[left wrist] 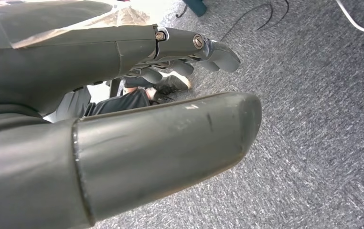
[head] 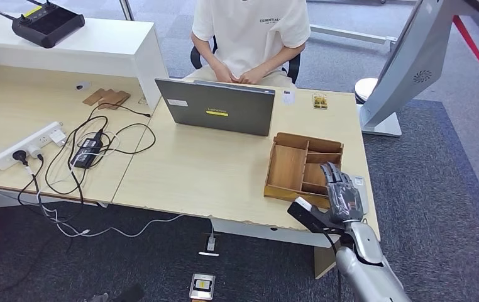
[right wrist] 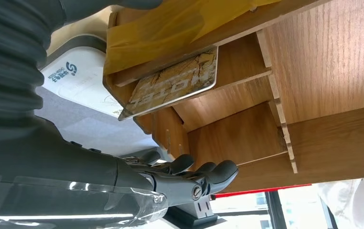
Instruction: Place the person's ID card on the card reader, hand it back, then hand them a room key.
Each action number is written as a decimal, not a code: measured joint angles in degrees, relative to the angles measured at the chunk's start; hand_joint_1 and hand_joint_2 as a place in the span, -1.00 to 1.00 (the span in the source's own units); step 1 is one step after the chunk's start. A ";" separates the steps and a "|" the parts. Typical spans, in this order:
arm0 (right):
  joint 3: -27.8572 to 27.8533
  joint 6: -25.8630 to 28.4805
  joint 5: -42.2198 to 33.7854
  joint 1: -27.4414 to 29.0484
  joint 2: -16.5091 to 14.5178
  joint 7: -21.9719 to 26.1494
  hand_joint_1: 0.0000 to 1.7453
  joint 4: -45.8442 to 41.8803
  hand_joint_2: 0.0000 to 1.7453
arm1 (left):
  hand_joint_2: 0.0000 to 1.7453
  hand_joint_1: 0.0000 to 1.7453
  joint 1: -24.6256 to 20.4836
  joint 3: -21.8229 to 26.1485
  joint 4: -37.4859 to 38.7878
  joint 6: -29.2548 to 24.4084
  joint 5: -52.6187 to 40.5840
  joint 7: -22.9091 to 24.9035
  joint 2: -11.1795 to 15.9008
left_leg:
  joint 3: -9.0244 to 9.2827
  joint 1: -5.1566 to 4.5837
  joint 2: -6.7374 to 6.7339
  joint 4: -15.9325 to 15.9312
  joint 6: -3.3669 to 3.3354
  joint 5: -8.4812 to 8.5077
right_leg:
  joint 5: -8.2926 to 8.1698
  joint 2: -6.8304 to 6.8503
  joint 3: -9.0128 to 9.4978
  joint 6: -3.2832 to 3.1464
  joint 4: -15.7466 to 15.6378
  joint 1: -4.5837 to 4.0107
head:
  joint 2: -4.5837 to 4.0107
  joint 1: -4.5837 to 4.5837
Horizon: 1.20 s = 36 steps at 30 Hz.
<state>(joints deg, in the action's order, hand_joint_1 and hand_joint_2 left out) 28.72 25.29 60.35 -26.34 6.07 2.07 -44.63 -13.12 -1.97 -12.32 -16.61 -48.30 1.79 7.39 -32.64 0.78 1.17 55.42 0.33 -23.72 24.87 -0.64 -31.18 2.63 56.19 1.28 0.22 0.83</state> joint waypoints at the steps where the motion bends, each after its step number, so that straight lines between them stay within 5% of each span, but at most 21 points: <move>1: 0.00 0.00 0.02 -0.02 -0.05 0.09 -1.00 0.11 1.00 | -1.00 -1.00 0.01 0.00 -0.01 -0.10 0.14 0.00 0.00 | 0.00 0.00 0.00 0.00 0.00 0.00 | 0.00 0.00 0.00 0.00 0.00 0.00 | 0.00 0.00; 36: -0.46 -5.49 0.26 1.65 0.84 -1.15 -1.00 -9.09 1.00 | -1.00 -1.00 1.41 0.02 0.01 -1.95 1.85 -0.37 0.48 | 0.02 0.00 -0.01 0.00 0.00 0.00 | 0.00 0.00 -0.01 0.00 0.00 0.00 | 0.00 0.00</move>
<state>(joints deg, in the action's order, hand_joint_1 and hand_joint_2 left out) 28.26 19.80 60.61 -24.69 6.91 0.92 -53.72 -11.71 -1.95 -12.31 -18.56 -46.45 1.42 7.87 -32.62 0.78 1.16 55.42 0.33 -23.72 24.87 -0.64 -31.19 2.63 56.18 1.28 0.22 0.83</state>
